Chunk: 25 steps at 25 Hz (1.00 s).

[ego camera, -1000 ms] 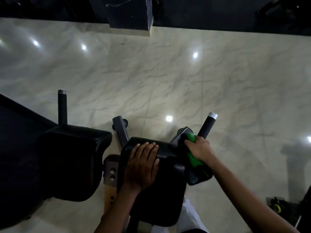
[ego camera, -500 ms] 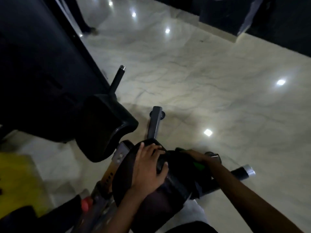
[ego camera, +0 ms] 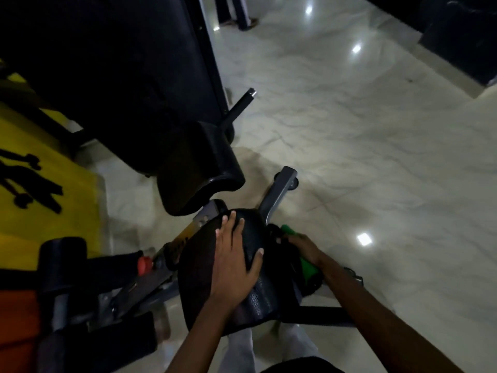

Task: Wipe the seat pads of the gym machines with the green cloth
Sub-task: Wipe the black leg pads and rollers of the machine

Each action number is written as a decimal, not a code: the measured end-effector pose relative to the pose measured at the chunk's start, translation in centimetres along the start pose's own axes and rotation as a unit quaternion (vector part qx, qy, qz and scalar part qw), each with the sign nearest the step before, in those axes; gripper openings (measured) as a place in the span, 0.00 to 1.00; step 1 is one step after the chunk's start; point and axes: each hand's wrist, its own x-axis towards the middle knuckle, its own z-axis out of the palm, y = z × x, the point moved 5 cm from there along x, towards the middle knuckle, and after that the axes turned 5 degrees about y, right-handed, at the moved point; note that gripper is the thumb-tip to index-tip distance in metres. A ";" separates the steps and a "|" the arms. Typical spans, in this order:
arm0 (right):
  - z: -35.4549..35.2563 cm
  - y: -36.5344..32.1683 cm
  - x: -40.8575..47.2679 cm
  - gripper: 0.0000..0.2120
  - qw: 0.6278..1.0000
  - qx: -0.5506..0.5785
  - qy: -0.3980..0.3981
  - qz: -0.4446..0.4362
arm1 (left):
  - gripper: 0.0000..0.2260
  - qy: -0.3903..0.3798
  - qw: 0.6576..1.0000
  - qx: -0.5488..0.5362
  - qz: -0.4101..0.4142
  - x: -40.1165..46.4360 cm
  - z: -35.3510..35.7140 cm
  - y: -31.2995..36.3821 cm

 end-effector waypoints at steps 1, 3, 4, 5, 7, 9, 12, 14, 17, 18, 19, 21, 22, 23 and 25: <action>0.5 -1.7 0.5 0.06 1.000 0.001 0.014 -0.016 | 0.32 0.001 1.000 0.006 -0.006 0.0 0.1 0.0; 1.2 -4.3 1.0 0.03 0.999 0.002 0.027 -0.041 | 0.34 0.004 1.000 0.011 -0.018 -0.2 0.2 0.0; 1.3 -4.7 1.0 0.02 0.998 0.013 0.026 -0.051 | 0.35 0.009 1.000 0.013 -0.026 -0.4 0.1 -0.2; 1.2 -4.7 0.8 0.03 0.998 0.023 0.024 -0.055 | 0.36 0.014 0.999 0.015 -0.039 -0.5 0.0 -0.4; 0.5 -2.4 0.3 0.03 0.999 0.043 0.011 -0.023 | 0.39 0.027 0.997 0.017 -0.075 -0.9 -0.1 -0.5; 0.5 -0.3 0.3 0.05 0.996 0.083 -0.028 0.034 | 0.41 0.045 0.993 0.012 -0.109 -1.1 -0.1 -0.5; 1.2 -2.4 2.1 0.05 0.994 0.094 -0.036 0.033 | 0.43 0.043 0.992 0.013 -0.120 -1.0 0.0 -0.7; 1.8 -5.6 3.1 0.02 0.999 0.042 -0.023 -0.017 | 0.43 0.039 0.991 0.015 -0.125 -1.0 0.0 -0.8; 3.3 -9.8 4.3 0.02 0.985 -0.134 -0.062 -0.091 | 0.43 0.043 0.990 0.011 -0.131 -1.1 0.1 -0.8; 4.1 -10.9 4.7 0.03 0.969 -0.196 -0.103 -0.108 | 0.43 0.044 0.990 0.008 -0.134 -1.1 0.2 -0.9; 5.0 -12.0 5.1 0.03 0.947 -0.264 -0.135 -0.125 | 0.43 0.044 0.990 0.006 -0.138 -1.0 0.2 -1.0; 7.3 -13.8 5.6 0.06 0.889 -0.392 -0.181 -0.155 | 0.43 0.045 0.989 -0.003 -0.142 -1.0 0.4 -1.1; 8.6 -14.5 5.5 0.07 0.864 -0.430 -0.204 -0.162 | 0.43 0.047 0.988 -0.013 -0.144 -1.0 0.4 -1.2; 9.9 -15.0 5.3 0.07 0.844 -0.456 -0.225 -0.171 | 0.43 0.050 0.988 -0.023 -0.148 -1.1 0.4 -1.2; 11.5 -15.4 5.0 0.07 0.812 -0.490 -0.250 -0.195 | 0.43 0.055 0.986 -0.041 -0.152 -1.1 0.3 -1.2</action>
